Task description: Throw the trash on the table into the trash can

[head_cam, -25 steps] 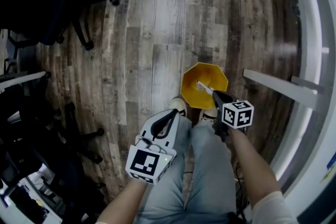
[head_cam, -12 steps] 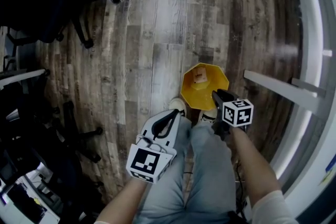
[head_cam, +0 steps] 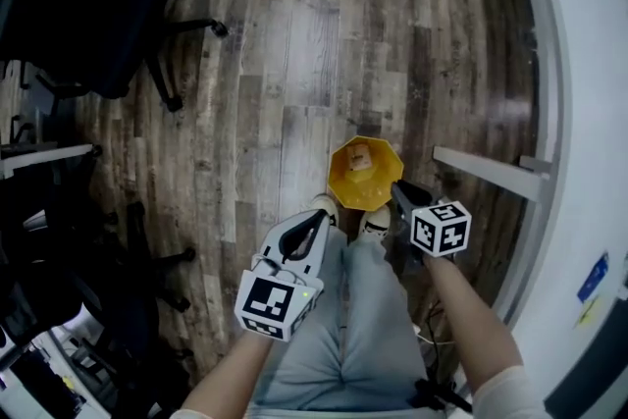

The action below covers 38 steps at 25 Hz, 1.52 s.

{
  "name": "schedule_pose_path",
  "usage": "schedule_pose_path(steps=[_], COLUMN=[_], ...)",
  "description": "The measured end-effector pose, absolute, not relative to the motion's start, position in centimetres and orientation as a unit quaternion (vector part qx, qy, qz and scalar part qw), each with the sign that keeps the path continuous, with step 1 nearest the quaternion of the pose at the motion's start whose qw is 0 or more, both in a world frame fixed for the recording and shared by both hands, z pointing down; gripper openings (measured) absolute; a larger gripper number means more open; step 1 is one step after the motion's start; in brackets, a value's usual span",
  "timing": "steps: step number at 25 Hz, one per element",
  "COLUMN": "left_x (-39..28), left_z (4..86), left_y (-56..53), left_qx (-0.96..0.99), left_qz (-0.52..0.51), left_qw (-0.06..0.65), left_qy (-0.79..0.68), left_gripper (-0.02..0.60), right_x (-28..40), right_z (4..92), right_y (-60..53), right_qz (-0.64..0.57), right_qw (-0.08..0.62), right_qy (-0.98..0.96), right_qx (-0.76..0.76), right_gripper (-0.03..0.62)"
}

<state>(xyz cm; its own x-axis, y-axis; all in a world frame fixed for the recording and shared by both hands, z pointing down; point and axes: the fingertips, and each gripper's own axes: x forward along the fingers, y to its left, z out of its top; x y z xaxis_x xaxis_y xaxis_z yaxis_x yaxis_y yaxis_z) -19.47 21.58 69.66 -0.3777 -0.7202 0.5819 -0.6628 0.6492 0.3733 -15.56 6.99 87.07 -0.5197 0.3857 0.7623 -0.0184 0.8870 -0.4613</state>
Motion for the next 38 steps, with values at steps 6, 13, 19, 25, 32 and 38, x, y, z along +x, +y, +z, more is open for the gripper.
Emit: schedule_pose_path(steps=[6,13,19,25,32,38], left_x=[-19.0,-18.7,-18.3,-17.3,-17.8,-17.7], left_z=[62.6,54.2,48.6,44.1,41.7,40.8], left_y=[21.9,22.2,21.5,20.1,16.9,15.5], left_qx=[0.422,0.415,0.424,0.448,0.47,0.481], left_qz=[-0.032,-0.039,-0.047,-0.024,-0.018,-0.017], left_qw=[0.357,0.339,0.331,0.323,0.286,0.29], left_qy=[-0.833,-0.843,-0.842,-0.833,-0.835,-0.827], left_gripper=[0.0,0.001,0.0,0.0,0.0,0.0], right_x=[-15.3,-14.2,-14.1,-13.4,-13.1,-13.3], right_z=[75.5,62.0,52.5,47.1,44.6,42.1], right_y=[6.6,5.9,5.8,5.8,4.3,4.0], right_qz=[0.177,0.18,0.172,0.177,0.157,0.14], right_qw=[0.444,0.402,0.352,0.318,0.293,0.28], right_qy=[-0.867,-0.886,-0.911,-0.924,-0.938,-0.944], right_qx=[-0.139,-0.143,-0.132,-0.115,-0.093,-0.102], right_gripper=[0.043,0.037,0.035,0.035,0.035,0.034])
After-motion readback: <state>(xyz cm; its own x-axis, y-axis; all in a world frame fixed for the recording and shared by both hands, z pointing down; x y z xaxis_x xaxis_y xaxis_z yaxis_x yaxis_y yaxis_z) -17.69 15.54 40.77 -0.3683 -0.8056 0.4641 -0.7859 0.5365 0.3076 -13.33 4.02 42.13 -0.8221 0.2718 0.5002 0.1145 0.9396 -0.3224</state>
